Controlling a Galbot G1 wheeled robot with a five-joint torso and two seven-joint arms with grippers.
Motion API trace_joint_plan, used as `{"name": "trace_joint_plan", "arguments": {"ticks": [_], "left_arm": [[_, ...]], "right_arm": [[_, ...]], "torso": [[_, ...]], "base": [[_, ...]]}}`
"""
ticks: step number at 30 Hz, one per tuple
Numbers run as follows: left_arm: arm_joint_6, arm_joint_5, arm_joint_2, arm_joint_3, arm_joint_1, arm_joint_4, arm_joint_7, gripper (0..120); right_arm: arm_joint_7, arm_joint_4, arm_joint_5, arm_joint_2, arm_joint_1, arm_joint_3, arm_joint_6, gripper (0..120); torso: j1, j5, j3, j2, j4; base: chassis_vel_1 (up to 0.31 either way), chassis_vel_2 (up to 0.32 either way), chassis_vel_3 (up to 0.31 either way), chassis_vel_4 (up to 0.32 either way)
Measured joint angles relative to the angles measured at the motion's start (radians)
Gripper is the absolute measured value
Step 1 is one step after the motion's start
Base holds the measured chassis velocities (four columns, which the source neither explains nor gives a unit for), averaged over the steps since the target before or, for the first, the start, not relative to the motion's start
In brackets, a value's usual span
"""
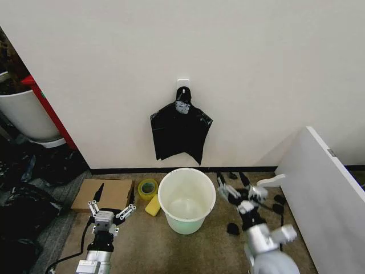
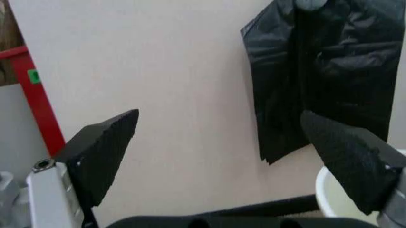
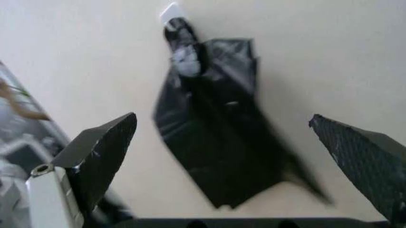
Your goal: Place the garbage bag over the trash bin.
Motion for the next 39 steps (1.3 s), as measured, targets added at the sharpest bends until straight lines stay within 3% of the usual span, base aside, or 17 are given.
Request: {"name": "trace_joint_plan", "arguments": {"ticks": [4,15,31,39], "left_arm": [[-0.002,0.015,-0.020,-0.010,0.007,0.000,-0.001,100],[-0.010,0.052,-0.041,-0.015,0.032,0.000,-0.010,100],[-0.013,0.050,-0.052,-0.025,0.039,-0.001,-0.022,100],[-0.008,0.025,-0.057,-0.024,0.035,0.007,-0.033,100]], "right_arm": [[-0.021,-0.065,0.137,0.009,0.119,-0.064,-0.070,100],[-0.033,-0.262,0.331,0.089,0.390,-0.087,-0.166,100],[-0.013,-0.497,0.311,0.174,0.625,-0.114,-0.183,100],[-0.016,-0.606,0.320,0.211,0.720,-0.072,-0.169,100]], "torso": [[0.000,0.0000,0.000,0.000,-0.0001],[0.000,-0.0001,0.000,0.000,-0.0001],[0.000,-0.0002,0.000,0.000,-0.0002],[0.000,-0.0001,0.000,0.000,-0.0002]], "base": [[0.000,0.000,0.000,0.000],[0.000,0.000,0.000,0.000],[0.000,0.000,0.000,0.000],[0.000,0.000,0.000,0.000]]}}
